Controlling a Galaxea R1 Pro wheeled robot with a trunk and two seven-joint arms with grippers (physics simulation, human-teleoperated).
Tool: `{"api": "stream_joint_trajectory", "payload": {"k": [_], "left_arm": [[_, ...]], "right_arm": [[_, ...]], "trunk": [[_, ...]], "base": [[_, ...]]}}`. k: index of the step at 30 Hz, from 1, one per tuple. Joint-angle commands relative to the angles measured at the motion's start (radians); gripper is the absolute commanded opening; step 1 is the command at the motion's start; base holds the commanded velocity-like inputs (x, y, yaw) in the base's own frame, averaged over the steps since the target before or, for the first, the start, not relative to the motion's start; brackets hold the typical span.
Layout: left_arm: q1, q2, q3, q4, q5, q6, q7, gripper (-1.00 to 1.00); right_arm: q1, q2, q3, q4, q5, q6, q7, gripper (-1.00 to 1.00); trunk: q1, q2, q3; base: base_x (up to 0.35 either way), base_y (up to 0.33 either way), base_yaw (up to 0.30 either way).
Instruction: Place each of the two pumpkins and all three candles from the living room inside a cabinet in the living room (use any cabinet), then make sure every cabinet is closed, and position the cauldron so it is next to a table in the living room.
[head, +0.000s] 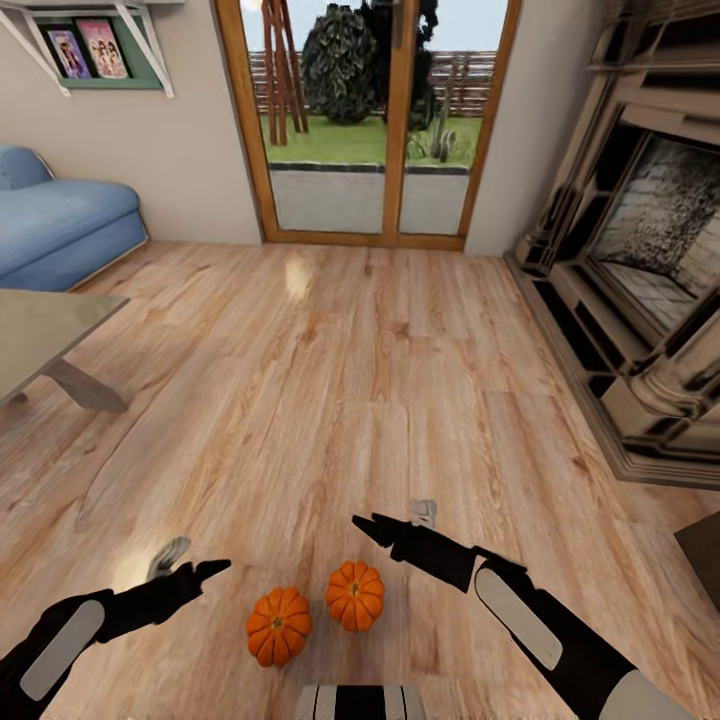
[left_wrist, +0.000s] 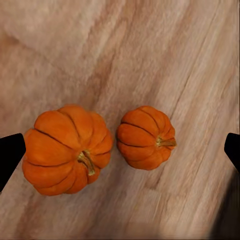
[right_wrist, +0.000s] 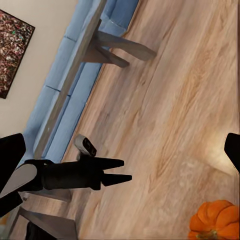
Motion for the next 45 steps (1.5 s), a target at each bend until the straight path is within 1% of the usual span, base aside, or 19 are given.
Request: {"api": "stream_joint_trajectory", "payload": {"k": [1, 4, 5, 6, 7, 9, 11, 14, 22, 29, 31, 35, 38, 40, 41, 42, 43, 44, 45], "left_arm": [[-0.001, 0.000, -0.003, 0.001, 0.003, 0.003, -0.006, 1.00], [-0.001, -0.002, -0.005, 0.004, 0.001, 0.002, -0.023, 1.00], [-0.001, -0.002, -0.005, 0.004, 0.001, 0.002, -0.025, 1.00], [-0.001, -0.002, -0.005, 0.004, 0.000, 0.002, -0.027, 1.00], [-0.001, -0.001, -0.006, 0.004, -0.001, 0.002, -0.029, 1.00], [-0.001, -0.003, -0.005, 0.005, 0.001, 0.002, -0.030, 1.00], [-0.001, -0.005, -0.005, 0.005, 0.000, 0.002, -0.030, 1.00], [-0.001, -0.004, -0.003, 0.004, -0.001, 0.001, -0.031, 1.00], [-0.001, -0.001, 0.000, 0.004, -0.001, -0.001, -0.030, 1.00], [0.000, -0.007, -0.002, 0.005, -0.001, -0.011, -0.028, 1.00], [0.000, -0.007, -0.002, 0.005, -0.001, -0.012, -0.028, 1.00], [0.000, -0.009, -0.004, 0.005, -0.001, -0.015, -0.019, 1.00], [0.000, -0.011, -0.003, 0.005, -0.002, -0.018, -0.014, 1.00], [0.000, -0.011, -0.001, 0.005, -0.014, -0.024, -0.013, 1.00], [0.000, -0.011, 0.001, 0.005, -0.025, -0.034, -0.013, 1.00], [0.000, -0.012, 0.003, 0.005, -0.045, -0.054, -0.012, 1.00], [0.000, -0.012, 0.004, 0.005, -0.056, -0.065, -0.012, 1.00], [0.000, -0.012, 0.004, 0.005, -0.060, -0.069, -0.011, 1.00], [0.000, -0.013, 0.004, 0.005, -0.069, -0.078, -0.011, 1.00]], "right_arm": [[-0.001, -0.004, 0.002, -0.003, -0.011, 0.007, 0.000, 1.00], [-0.001, -0.026, 0.001, -0.011, -0.025, 0.007, 0.002, 1.00], [-0.001, -0.039, 0.001, -0.012, -0.036, 0.007, 0.005, 1.00], [-0.001, -0.057, 0.001, -0.013, -0.050, 0.007, 0.008, 1.00], [-0.001, -0.095, 0.002, -0.014, -0.087, 0.003, 0.012, 1.00], [-0.001, -0.123, 0.002, -0.014, -0.121, 0.000, 0.016, 1.00], [-0.001, -0.137, 0.002, -0.014, -0.137, 0.001, 0.017, 1.00], [-0.001, -0.147, 0.002, -0.014, -0.152, 0.005, 0.017, 1.00], [-0.001, -0.150, 0.002, -0.013, -0.158, 0.007, 0.016, 1.00], [-0.001, -0.155, 0.001, -0.011, -0.159, 0.008, 0.016, 1.00], [-0.001, -0.168, 0.002, -0.012, -0.162, 0.008, 0.016, 1.00], [-0.001, -0.199, 0.002, -0.013, -0.211, 0.007, 0.016, 1.00], [0.000, -0.212, 0.002, -0.013, -0.222, 0.007, 0.015, 1.00], [0.005, -0.229, 0.002, -0.038, -0.226, 0.007, 0.015, 1.00], [0.007, -0.240, 0.002, -0.060, -0.233, 0.007, 0.015, 1.00], [0.010, -0.262, 0.002, -0.101, -0.245, 0.007, 0.015, 1.00], [0.011, -0.279, 0.002, -0.131, -0.250, 0.007, 0.015, 1.00], [0.012, -0.288, 0.003, -0.149, -0.253, 0.007, 0.015, 1.00], [0.016, -0.314, 0.004, -0.204, -0.257, 0.007, 0.015, 1.00]], "trunk": [[0.000, -0.001, -0.005], [0.002, -0.001, -0.016], [0.002, -0.002, -0.020], [0.002, -0.002, -0.024], [0.003, -0.002, -0.028], [0.004, -0.002, -0.036], [0.005, -0.003, -0.043], [0.006, -0.004, -0.055], [0.010, -0.005, -0.086], [0.013, -0.007, -0.113], [0.014, -0.008, -0.121], [0.016, -0.009, -0.136], [0.017, -0.009, -0.148], [0.018, -0.010, -0.156], [0.018, -0.010, -0.159], [0.019, -0.010, -0.163], [0.019, -0.010, -0.167], [0.020, -0.011, -0.171], [0.020, -0.011, -0.175]], "base": [[0.000, 0.000, 0.000], [0.000, 0.000, 0.000], [0.000, 0.000, 0.000], [0.000, 0.000, 0.000], [0.000, 0.000, 0.000], [0.000, 0.000, 0.000], [0.000, 0.000, 0.000], [0.000, 0.000, 0.000], [0.000, 0.000, 0.000], [0.000, 0.000, 0.000], [0.000, 0.000, 0.000], [0.000, 0.000, 0.000], [0.000, 0.000, 0.000], [0.000, 0.000, 0.000], [0.000, 0.000, 0.000], [0.000, 0.000, 0.000], [0.000, 0.000, 0.000], [0.000, 0.000, 0.000], [0.000, 0.000, 0.000]]}}
